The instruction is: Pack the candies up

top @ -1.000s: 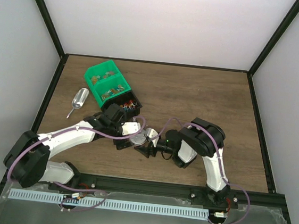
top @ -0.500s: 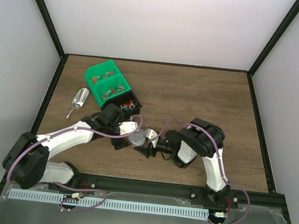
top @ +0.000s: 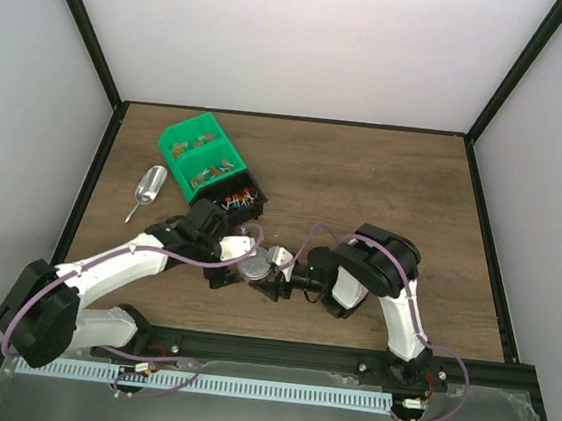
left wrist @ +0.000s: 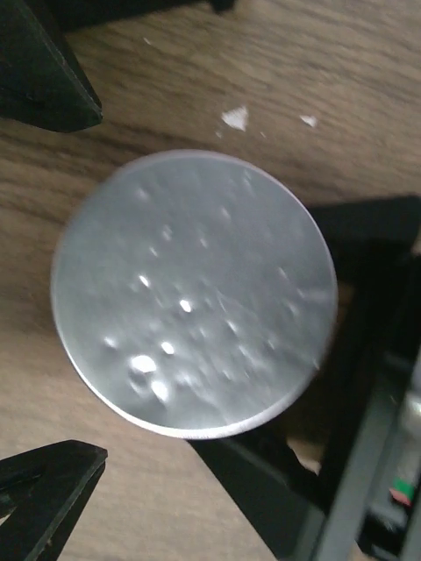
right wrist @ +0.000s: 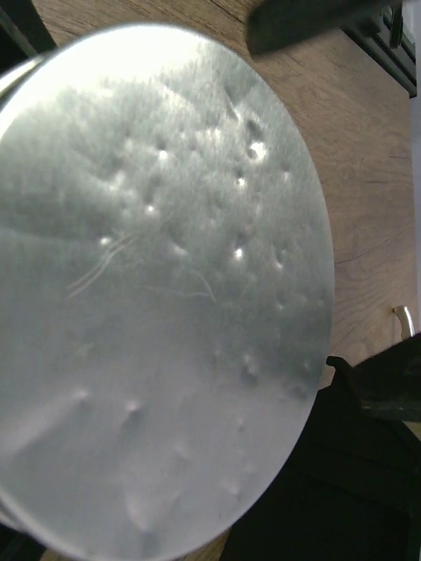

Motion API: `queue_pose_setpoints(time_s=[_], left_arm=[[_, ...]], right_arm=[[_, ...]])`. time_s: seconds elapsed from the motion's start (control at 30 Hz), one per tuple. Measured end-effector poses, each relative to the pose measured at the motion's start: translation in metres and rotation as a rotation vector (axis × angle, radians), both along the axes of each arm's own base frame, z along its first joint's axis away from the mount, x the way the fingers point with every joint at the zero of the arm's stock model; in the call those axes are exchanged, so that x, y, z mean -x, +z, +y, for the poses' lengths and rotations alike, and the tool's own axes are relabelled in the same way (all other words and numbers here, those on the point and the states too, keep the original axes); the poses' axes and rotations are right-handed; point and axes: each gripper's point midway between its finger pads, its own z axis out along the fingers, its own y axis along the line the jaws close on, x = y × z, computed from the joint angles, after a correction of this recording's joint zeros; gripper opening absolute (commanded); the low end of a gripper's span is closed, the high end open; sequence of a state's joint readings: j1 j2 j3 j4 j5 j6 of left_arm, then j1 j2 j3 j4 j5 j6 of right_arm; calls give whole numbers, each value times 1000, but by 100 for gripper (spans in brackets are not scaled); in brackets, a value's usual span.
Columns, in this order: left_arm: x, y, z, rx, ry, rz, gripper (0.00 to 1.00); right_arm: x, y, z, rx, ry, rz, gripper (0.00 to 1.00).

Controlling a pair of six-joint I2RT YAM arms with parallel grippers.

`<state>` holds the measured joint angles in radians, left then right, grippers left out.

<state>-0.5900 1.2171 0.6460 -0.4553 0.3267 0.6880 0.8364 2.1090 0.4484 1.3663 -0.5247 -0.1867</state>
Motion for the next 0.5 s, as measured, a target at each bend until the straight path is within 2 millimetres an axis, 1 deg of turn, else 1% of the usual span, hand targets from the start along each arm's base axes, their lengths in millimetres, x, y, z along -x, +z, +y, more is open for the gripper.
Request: queue_pose_setpoints(time_s=[0.07, 0.13, 0.23, 0.37, 0.5], left_arm=[[7, 0, -9, 6, -27, 5, 99], [10, 0, -14, 11, -33, 12, 99], [7, -2, -18, 10, -16, 21, 97], [0, 1, -20, 20, 11, 7, 94], [-1, 1, -19, 20, 21, 11, 93]], right_arm=[[0, 0, 0, 0, 0, 1, 80], [0, 0, 0, 0, 0, 1, 80], [0, 0, 0, 0, 1, 1, 80], [0, 0, 0, 0, 3, 1, 80], [0, 0, 0, 0, 2, 1, 79]])
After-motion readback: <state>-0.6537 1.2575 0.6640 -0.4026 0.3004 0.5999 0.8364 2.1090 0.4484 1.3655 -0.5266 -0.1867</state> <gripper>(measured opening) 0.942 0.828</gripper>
